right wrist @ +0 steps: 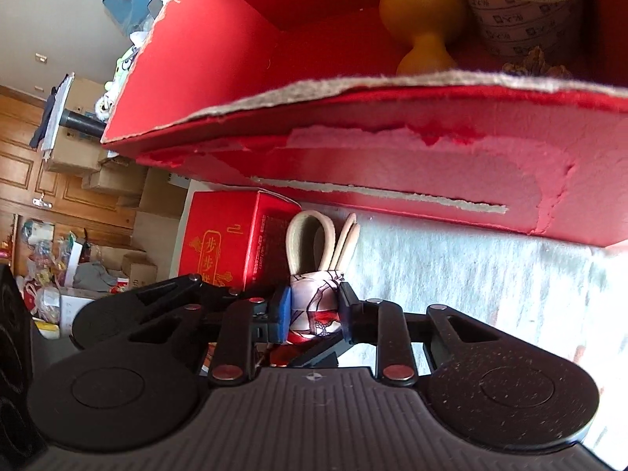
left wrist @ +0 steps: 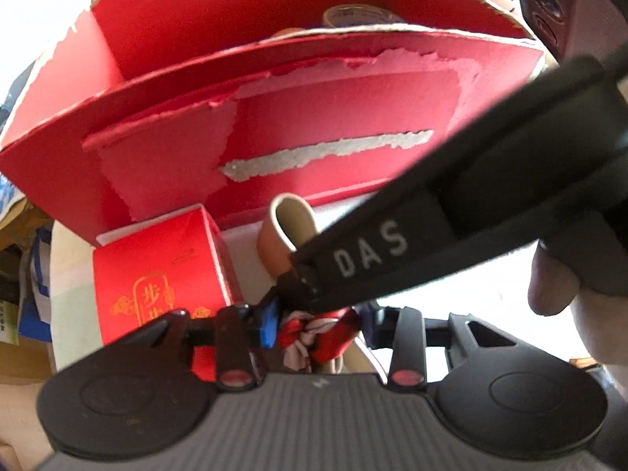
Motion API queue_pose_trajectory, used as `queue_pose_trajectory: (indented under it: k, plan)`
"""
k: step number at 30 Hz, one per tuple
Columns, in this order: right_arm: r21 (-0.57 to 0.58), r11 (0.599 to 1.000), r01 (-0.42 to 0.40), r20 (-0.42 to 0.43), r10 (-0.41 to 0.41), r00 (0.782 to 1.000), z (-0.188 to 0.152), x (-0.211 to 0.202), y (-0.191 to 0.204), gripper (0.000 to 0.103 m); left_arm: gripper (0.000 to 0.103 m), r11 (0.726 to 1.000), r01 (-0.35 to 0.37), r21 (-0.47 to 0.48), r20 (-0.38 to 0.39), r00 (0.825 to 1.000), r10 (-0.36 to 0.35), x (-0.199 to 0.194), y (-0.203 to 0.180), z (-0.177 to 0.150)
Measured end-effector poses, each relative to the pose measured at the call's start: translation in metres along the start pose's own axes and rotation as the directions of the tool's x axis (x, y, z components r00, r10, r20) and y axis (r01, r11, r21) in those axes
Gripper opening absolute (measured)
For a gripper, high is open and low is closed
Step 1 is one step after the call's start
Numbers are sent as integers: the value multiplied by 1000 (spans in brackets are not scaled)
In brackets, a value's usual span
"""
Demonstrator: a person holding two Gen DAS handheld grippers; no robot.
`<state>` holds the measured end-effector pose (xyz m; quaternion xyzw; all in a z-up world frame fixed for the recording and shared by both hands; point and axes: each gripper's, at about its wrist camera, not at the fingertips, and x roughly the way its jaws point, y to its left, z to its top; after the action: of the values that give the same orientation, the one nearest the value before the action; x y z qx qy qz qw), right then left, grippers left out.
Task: Organize objects
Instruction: 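Grasp the white figure with red ribbon and wooden sticks, right gripper, then lift the ribboned figure with the right gripper and carry it over the box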
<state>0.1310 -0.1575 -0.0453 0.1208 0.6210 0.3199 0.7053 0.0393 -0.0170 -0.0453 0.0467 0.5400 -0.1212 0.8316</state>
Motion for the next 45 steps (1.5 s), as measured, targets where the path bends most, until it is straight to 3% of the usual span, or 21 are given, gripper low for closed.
queue_pose_trajectory:
  k: [8, 16, 24, 30, 34, 38, 42, 45]
  plan:
    - [75, 997, 18, 27, -20, 999, -11, -42, -23, 27, 40, 984, 97, 147, -3, 995, -98, -15, -25, 11]
    - [190, 980, 65, 133, -92, 987, -37, -92, -44, 27, 40, 929, 213, 302, 10, 974, -227, -30, -67, 29]
    - [269, 957, 107, 244, -175, 954, -62, -134, -44, 27, 40, 861, 281, 424, 47, 943, -330, -51, -115, 53]
    - [259, 956, 139, 335, -223, 915, -57, -159, -26, 27, 40, 839, 298, 456, 126, 911, -392, -79, -114, 66]
    - [216, 961, 175, 388, -249, 887, -44, -169, -1, 27, 40, 839, 286, 463, 187, 894, -408, -98, -108, 82]
    - [153, 968, 201, 438, -249, 864, -25, -175, 16, 28, 40, 858, 262, 442, 253, 881, -400, -111, -90, 102]
    - [73, 977, 202, 460, -213, 862, -3, -178, 25, 28, 40, 891, 226, 394, 314, 878, -362, -114, -65, 117]
    - [10, 981, 195, 465, -177, 867, 21, -169, 36, 28, 40, 918, 202, 341, 336, 886, -320, -110, -42, 133]
